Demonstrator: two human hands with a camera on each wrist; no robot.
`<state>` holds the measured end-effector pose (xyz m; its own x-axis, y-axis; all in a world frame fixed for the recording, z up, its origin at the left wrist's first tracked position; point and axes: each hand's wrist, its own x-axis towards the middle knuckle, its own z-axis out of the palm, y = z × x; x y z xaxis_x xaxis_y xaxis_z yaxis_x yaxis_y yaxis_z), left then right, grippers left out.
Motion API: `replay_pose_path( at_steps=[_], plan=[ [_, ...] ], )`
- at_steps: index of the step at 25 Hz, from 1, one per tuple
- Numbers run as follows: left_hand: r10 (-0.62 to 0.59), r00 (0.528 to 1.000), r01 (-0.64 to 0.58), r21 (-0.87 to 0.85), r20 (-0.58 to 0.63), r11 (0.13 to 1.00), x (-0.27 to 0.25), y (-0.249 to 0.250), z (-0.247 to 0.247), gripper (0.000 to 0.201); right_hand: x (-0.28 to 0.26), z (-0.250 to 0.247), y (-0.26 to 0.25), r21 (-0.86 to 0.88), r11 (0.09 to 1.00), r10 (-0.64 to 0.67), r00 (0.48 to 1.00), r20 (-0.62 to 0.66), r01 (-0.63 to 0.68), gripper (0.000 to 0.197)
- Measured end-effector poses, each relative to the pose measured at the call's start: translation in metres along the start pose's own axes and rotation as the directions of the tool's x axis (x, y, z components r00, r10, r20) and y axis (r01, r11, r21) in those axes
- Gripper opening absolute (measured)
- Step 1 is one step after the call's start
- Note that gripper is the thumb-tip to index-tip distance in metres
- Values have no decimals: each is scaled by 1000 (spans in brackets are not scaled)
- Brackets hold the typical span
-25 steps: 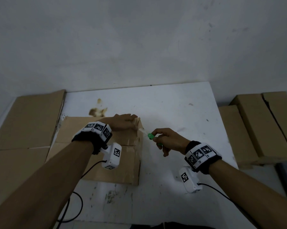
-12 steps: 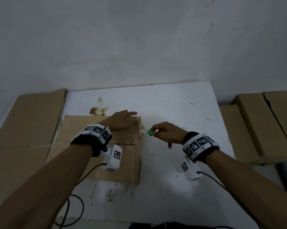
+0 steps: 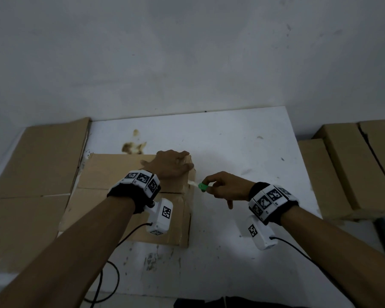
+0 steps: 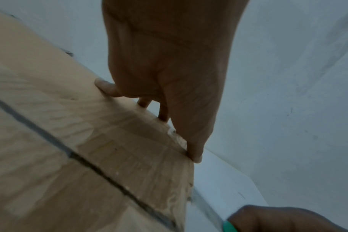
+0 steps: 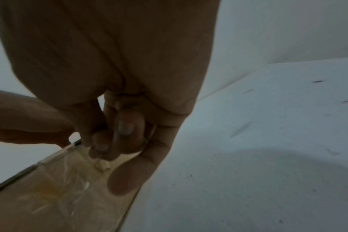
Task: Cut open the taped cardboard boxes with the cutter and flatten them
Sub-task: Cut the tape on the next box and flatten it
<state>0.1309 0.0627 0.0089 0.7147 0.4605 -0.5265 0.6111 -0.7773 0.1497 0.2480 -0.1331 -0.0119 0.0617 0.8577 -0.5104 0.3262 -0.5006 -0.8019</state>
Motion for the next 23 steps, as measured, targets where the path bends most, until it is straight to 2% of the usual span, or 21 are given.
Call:
replay_pose_path(
  at_steps=[3,6,8,10,11,14,15,19,21,23],
  plan=[
    [10,1000,-11,10,14,1000,0,1,-3,73,-7,3,4,40,999,-17,999,38,16,25],
    [41,999,-41,9,-3,999,1,0,-3,67,-11,15,8,70,997,-19,996,84,13,22],
    [41,999,-40,-12,16,999,2,-3,-1,75,-11,20,8,71,997,-16,996,90,9,22],
    [35,999,-34,-28,36,999,2,-5,-2,97,-11,18,8,69,998,-11,998,69,7,23],
    [30,998,-29,-26,46,999,2,-5,-3,97,-12,17,7,65,998,-18,997,70,13,23],
    [63,997,-63,4,41,998,4,-4,-5,68,-20,22,7,-28,999,-29,987,160,34,21],
    [79,996,-79,11,33,997,2,-2,-8,69,-24,26,10,-35,999,-19,985,169,25,19],
    [98,994,-99,17,51,995,2,-6,-7,82,-36,35,19,152,987,38,990,136,-59,14],
    [60,994,-62,22,87,998,6,-11,-2,102,-35,27,19,198,977,66,995,77,-80,13],
    [19,996,-21,25,84,999,10,-15,5,124,-30,18,12,260,961,106,994,-38,-92,19]
  ],
)
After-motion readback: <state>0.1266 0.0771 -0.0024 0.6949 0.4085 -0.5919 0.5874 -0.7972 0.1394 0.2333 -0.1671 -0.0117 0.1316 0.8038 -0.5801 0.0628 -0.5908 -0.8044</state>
